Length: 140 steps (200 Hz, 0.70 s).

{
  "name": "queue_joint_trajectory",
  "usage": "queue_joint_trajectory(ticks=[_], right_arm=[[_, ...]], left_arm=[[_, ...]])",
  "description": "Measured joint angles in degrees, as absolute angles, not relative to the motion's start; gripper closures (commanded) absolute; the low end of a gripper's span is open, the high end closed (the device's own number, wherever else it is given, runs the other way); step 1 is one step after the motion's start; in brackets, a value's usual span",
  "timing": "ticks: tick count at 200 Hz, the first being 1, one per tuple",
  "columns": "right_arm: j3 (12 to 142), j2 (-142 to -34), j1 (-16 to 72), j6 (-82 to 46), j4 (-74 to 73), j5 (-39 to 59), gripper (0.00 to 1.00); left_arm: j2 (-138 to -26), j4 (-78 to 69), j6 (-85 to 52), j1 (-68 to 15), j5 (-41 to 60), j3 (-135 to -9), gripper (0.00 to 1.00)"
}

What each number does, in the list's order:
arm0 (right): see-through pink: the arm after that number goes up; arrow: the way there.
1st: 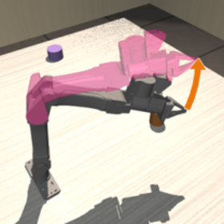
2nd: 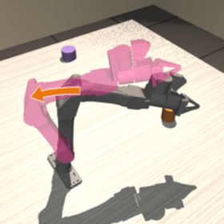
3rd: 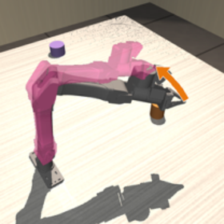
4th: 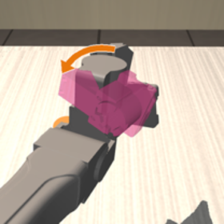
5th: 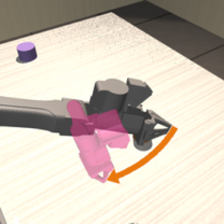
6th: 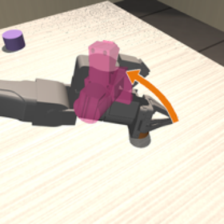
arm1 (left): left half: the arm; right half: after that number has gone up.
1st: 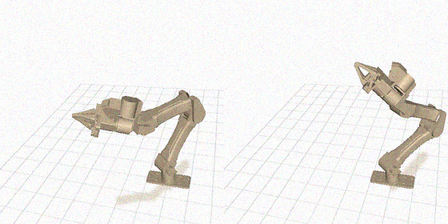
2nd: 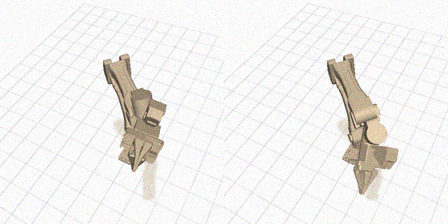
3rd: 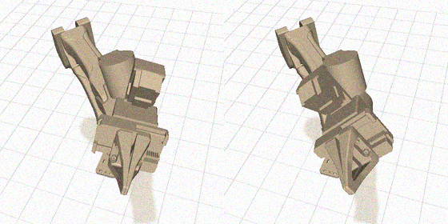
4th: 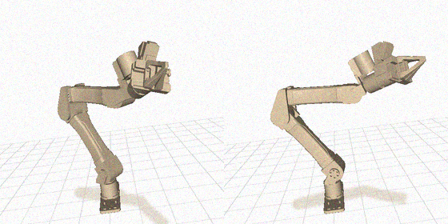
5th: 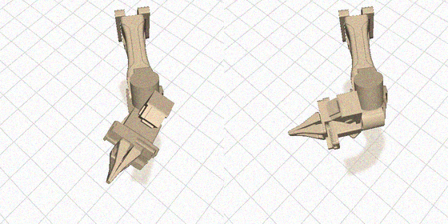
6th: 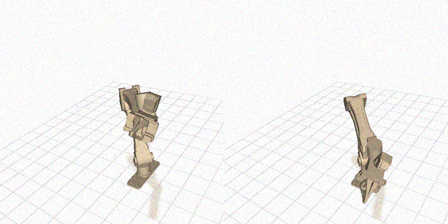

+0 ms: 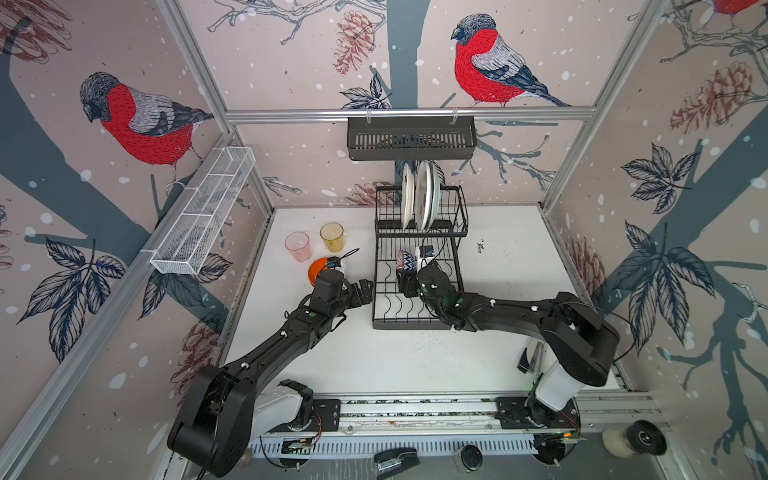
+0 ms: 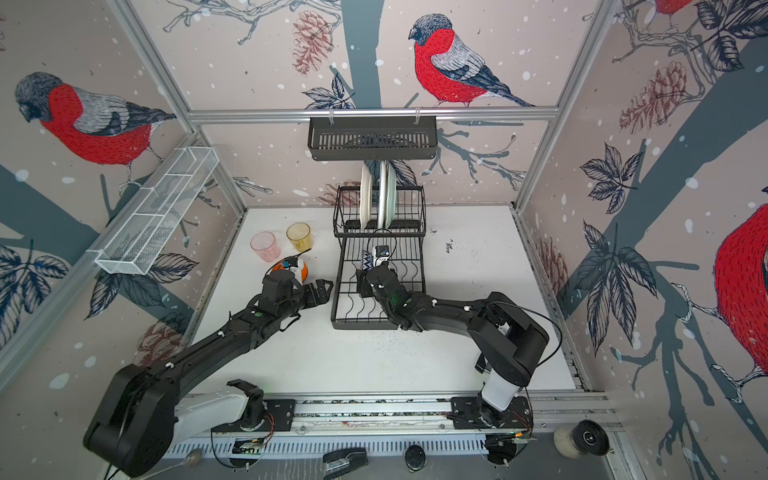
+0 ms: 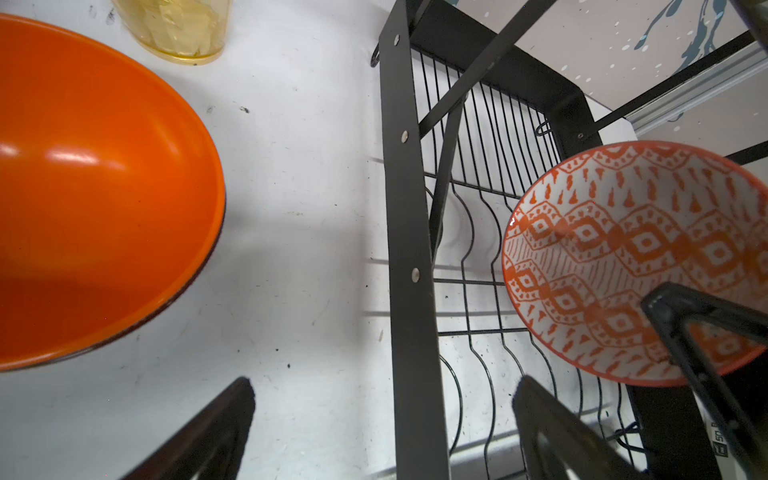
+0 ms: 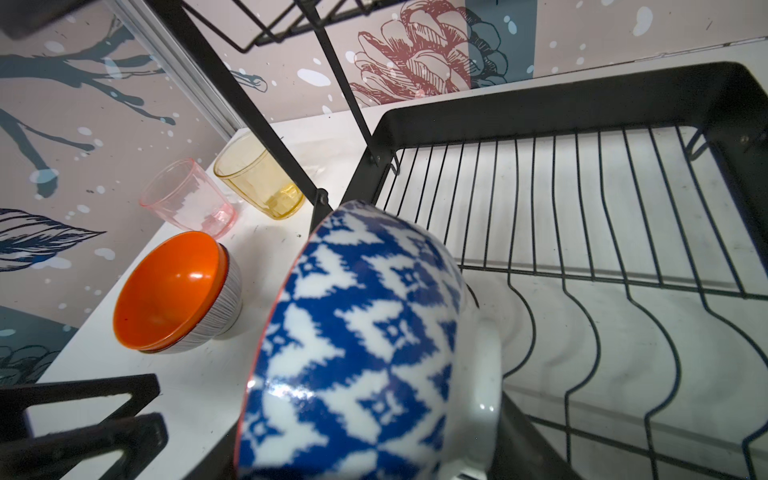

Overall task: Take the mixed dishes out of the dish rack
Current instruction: 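Grasp the blue-patterned bowl rim with the right gripper and tilt it out, then hold the blue-patterned bowl with the right gripper while the left gripper grasps its rim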

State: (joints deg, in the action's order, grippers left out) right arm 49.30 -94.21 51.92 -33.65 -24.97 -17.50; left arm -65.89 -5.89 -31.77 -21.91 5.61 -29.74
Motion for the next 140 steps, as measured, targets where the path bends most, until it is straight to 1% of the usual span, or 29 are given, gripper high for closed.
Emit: queue_joint_trajectory(ticks=[17,38,67,114,140], right_arm=[[47.18,-92.18,51.68,-34.92,-25.26,-16.29,0.49],[44.51,-89.6,51.53,-36.73,-25.76,-14.79,0.49],[41.32,-86.04,51.55,-39.18,-27.16,-12.43,0.49],[37.21,-80.44,51.55,-40.8,-29.61,-10.7,0.48],[35.2,-77.84,51.53,-42.02,-30.89,-10.15,0.47]], left_arm=[[-65.36,-6.83,-33.06,-21.93,7.66,-29.74,0.03],[-64.99,-7.9,-34.41,-22.31,10.07,-29.76,0.06],[-64.99,-8.75,-36.16,-23.0,13.41,-30.04,0.16],[-65.6,-9.87,-39.03,-26.57,14.96,-31.29,0.23],[-67.2,-11.99,-40.88,-28.21,15.49,-31.92,0.29]])
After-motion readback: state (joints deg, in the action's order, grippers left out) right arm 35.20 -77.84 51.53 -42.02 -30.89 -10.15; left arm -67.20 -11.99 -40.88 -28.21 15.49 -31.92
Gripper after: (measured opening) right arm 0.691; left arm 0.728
